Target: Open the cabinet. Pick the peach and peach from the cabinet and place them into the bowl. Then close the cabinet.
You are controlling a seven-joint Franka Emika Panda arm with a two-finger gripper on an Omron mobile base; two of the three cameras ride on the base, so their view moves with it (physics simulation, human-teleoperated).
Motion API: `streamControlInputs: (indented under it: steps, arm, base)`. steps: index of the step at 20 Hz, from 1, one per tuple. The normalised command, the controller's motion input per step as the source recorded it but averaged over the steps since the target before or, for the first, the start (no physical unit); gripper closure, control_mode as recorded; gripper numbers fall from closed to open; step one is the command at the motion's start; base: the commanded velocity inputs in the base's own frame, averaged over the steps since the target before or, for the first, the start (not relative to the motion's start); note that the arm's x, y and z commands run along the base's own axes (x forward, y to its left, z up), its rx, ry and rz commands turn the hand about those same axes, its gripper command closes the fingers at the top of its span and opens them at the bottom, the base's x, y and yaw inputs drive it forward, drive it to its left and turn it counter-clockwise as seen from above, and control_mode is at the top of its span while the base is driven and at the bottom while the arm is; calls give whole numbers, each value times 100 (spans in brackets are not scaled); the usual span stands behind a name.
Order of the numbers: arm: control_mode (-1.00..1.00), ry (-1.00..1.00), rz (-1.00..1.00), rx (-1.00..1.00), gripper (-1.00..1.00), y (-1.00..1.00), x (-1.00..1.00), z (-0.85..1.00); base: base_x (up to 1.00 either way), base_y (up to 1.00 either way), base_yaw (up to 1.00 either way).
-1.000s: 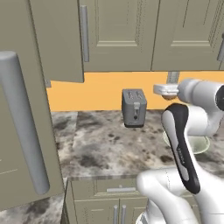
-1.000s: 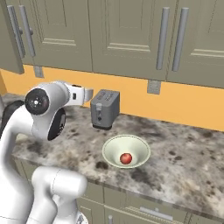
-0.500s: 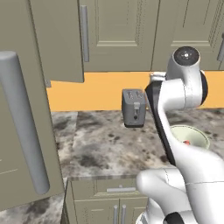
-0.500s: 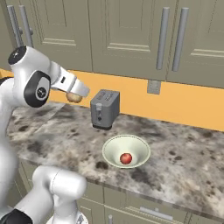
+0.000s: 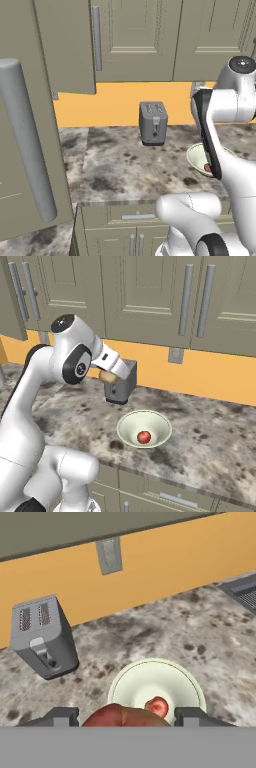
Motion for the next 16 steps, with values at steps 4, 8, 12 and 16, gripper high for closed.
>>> streamControlInputs:
  steps: [4, 8, 12, 16]
  arm:
    - [-100, 2, 0, 9, 100, -81, 0, -82]
    - [-100, 8, 0, 9, 100, -75, -1, -96]
    - [-100, 16, 0, 2, 100, -41, 0, -91]
    - [-100, 11, 0, 0, 100, -5, 15, -55]
  base:
    - [0, 0, 0]
    - [0, 0, 0]
    - [0, 0, 0]
    - [0, 0, 0]
